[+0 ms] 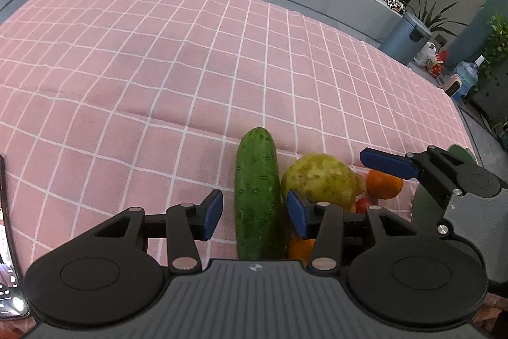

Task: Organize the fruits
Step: 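Grasp the green cucumber with the left tool while the right tool grasps the yellow-green pomelo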

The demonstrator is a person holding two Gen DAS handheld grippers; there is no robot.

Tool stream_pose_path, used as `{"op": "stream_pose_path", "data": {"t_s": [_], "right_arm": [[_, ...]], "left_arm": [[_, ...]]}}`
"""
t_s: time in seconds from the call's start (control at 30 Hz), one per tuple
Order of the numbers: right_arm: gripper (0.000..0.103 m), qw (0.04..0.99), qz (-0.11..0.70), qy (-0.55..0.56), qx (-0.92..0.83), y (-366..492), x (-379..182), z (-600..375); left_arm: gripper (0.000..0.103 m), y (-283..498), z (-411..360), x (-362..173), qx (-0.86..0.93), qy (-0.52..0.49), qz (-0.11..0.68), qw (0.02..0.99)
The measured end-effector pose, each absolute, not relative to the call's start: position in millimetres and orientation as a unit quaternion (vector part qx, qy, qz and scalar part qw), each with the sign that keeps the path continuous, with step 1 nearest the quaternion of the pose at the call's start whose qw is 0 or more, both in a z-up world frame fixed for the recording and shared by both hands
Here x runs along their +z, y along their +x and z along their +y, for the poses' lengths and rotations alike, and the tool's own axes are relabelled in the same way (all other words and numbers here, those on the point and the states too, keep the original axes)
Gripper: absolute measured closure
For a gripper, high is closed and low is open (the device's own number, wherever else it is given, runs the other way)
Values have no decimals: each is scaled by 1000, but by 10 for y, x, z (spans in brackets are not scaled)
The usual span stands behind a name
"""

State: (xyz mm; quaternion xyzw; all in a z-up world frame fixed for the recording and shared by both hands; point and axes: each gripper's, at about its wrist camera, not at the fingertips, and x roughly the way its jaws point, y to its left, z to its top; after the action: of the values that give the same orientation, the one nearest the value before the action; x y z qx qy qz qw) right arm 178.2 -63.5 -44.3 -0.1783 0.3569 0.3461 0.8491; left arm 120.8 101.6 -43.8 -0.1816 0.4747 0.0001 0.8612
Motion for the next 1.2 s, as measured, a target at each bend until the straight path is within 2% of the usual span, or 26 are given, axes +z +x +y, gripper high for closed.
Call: {"op": "stream_pose_path", "data": {"t_s": [0.3, 0.37, 0.43, 0.63, 1.07, 1.13, 1.2], "right_arm": [[26, 836, 373, -179, 359, 1874, -549, -557], [28, 835, 379, -171, 360, 1903, -547, -567], [35, 832, 383, -164, 366, 1917, -547, -572], [36, 833, 382, -167, 365, 1895, -526, -572], [36, 863, 316, -204, 337, 1731, -5, -968], [36, 870, 309, -203, 327, 1683, 99, -1110], [36, 875, 307, -199, 316, 1636, 184, -1265]], "left_arm": [[48, 1248, 1124, -519, 9, -190, 481, 856], [48, 1260, 1118, -530, 8, -194, 481, 855], [48, 1270, 1122, -539, 8, -196, 481, 854], [48, 1265, 1118, -541, 2, -198, 484, 852], [48, 1484, 936, -595, -4, -187, 505, 843], [51, 1530, 877, -614, 6, -172, 510, 843], [61, 1537, 823, -631, 12, -161, 512, 844]]}}
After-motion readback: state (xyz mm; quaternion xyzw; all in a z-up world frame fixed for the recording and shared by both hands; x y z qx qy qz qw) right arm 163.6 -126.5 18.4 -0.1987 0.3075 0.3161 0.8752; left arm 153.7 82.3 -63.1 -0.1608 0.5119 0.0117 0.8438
